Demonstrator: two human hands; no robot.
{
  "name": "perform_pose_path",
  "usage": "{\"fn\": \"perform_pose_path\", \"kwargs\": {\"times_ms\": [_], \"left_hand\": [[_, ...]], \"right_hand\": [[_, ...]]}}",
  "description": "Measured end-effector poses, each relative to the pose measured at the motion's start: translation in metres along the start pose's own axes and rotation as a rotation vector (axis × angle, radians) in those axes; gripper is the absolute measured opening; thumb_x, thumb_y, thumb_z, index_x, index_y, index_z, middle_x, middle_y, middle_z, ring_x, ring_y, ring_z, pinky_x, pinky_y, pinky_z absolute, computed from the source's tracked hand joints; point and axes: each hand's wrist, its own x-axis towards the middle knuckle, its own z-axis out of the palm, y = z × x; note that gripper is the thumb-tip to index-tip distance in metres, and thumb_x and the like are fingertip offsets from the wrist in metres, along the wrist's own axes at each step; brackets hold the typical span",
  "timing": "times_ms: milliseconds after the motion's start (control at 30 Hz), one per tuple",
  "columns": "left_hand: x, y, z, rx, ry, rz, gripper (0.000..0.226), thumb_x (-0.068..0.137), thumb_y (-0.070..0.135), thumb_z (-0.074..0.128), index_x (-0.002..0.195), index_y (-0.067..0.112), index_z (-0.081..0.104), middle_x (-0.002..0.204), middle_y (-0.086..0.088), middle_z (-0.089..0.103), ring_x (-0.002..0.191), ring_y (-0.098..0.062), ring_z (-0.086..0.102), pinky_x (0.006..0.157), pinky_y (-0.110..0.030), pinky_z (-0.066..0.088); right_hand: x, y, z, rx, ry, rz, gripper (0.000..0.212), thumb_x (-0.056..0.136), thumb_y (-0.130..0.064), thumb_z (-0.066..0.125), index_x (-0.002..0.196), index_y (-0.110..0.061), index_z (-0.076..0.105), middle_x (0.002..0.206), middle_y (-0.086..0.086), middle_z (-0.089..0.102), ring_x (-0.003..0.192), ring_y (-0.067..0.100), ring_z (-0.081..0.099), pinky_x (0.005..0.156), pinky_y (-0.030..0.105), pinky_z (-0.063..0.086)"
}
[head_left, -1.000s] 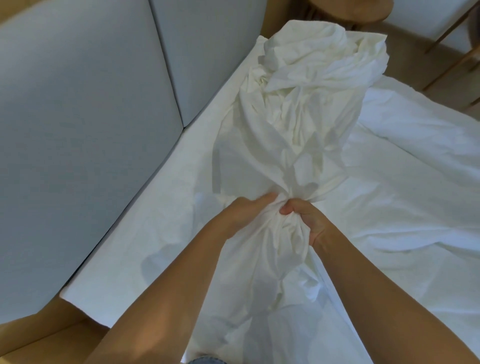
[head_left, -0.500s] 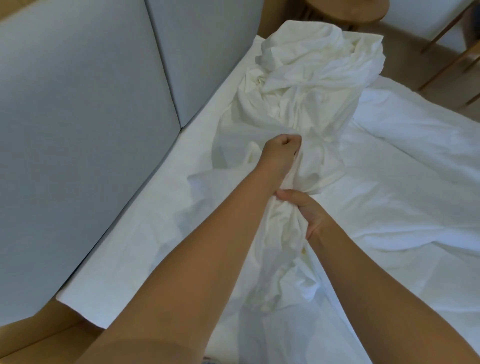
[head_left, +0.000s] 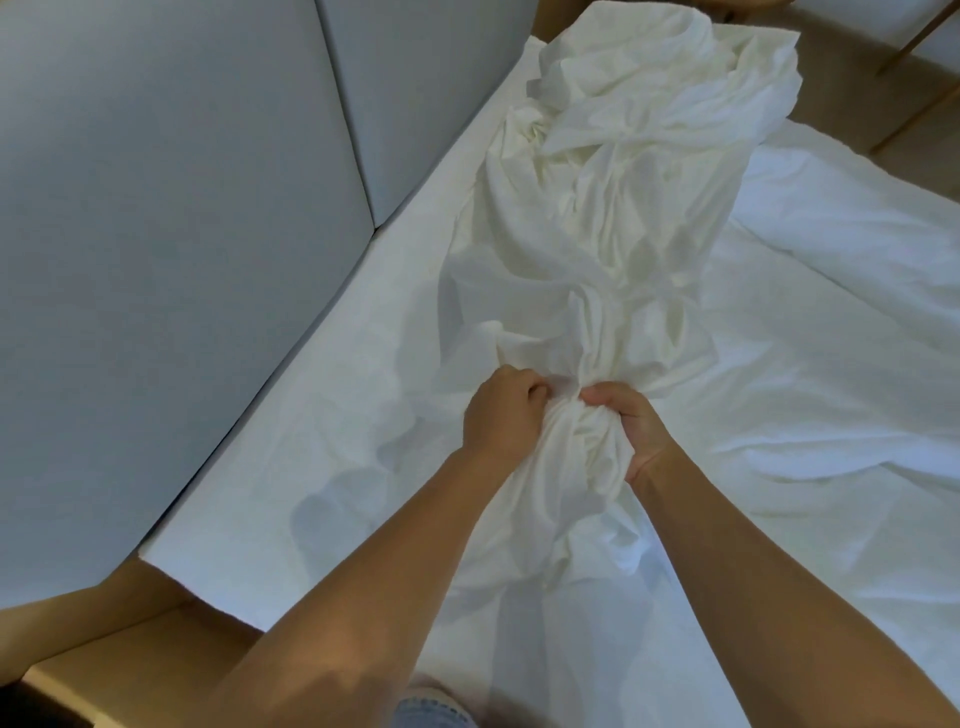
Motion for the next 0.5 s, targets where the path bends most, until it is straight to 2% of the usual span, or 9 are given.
{"fn": "perform_pose_path", "kwargs": {"times_ms": [67,167,233,300,367,433,500], "left_hand": [[-0.002,0.006,-0.001,-0.034,-0.003,0.028,0.025,0.098,0.025,0.045,0.099,0.012,0.067,0.095,-0.005,0.064,0.085,-0.021,0.06,0.073,-0.033,0.047],[-0.003,0.02,-0.007,-0.203,-0.056,-0.098,0.033,0.097,0.043,0.041,0.097,0.015,0.058,0.091,0.002,0.062,0.083,-0.017,0.057,0.071,-0.028,0.041],[-0.008,0.03,-0.008,-0.187,-0.107,-0.112,0.044,0.098,0.049,0.034,0.099,0.012,0.058,0.091,0.0,0.063,0.087,-0.021,0.059,0.073,-0.03,0.041],[-0.015,0.039,-0.009,-0.226,-0.175,-0.089,0.05,0.1,0.047,0.028,0.117,0.012,0.059,0.113,-0.005,0.063,0.106,-0.023,0.057,0.089,-0.033,0.042],[-0.024,0.045,-0.01,-0.338,-0.284,-0.091,0.056,0.099,0.051,0.023,0.14,0.019,0.043,0.139,-0.004,0.05,0.126,-0.021,0.046,0.107,-0.037,0.034],[-0.03,0.048,-0.013,-0.47,-0.411,-0.145,0.068,0.092,0.065,0.021,0.148,0.028,0.028,0.15,0.001,0.037,0.135,-0.019,0.036,0.113,-0.04,0.027],[-0.036,0.048,-0.017,-0.526,-0.52,-0.163,0.074,0.086,0.072,0.021,0.15,0.034,0.02,0.153,0.005,0.03,0.139,-0.019,0.031,0.114,-0.041,0.025]], "right_hand": [[-0.003,-0.004,0.005,-0.035,0.001,-0.025,0.023,0.065,-0.006,0.055,0.082,-0.002,0.071,0.076,0.012,0.067,0.068,0.024,0.067,0.064,0.032,0.057],[-0.006,-0.008,0.007,-0.067,-0.007,-0.046,0.022,0.063,-0.003,0.059,0.079,-0.003,0.073,0.076,0.013,0.069,0.068,0.026,0.068,0.064,0.034,0.057],[-0.008,-0.006,0.007,-0.06,-0.007,-0.035,0.021,0.064,-0.004,0.057,0.078,-0.002,0.073,0.075,0.014,0.069,0.068,0.027,0.068,0.065,0.035,0.057],[-0.008,-0.004,0.007,-0.009,0.002,-0.022,0.02,0.055,-0.006,0.064,0.072,-0.002,0.074,0.072,0.014,0.068,0.067,0.027,0.068,0.064,0.035,0.058],[-0.008,-0.004,0.005,0.022,0.007,-0.023,0.028,0.044,-0.009,0.074,0.071,-0.003,0.074,0.073,0.014,0.068,0.068,0.026,0.069,0.064,0.035,0.058],[-0.01,-0.004,0.003,-0.006,0.003,-0.036,0.038,0.037,-0.013,0.083,0.072,-0.004,0.074,0.077,0.014,0.068,0.07,0.026,0.069,0.066,0.035,0.058],[-0.011,-0.003,0.002,-0.006,0.007,-0.062,0.029,0.045,-0.014,0.077,0.073,-0.006,0.075,0.081,0.014,0.067,0.071,0.025,0.07,0.066,0.034,0.058]]}}
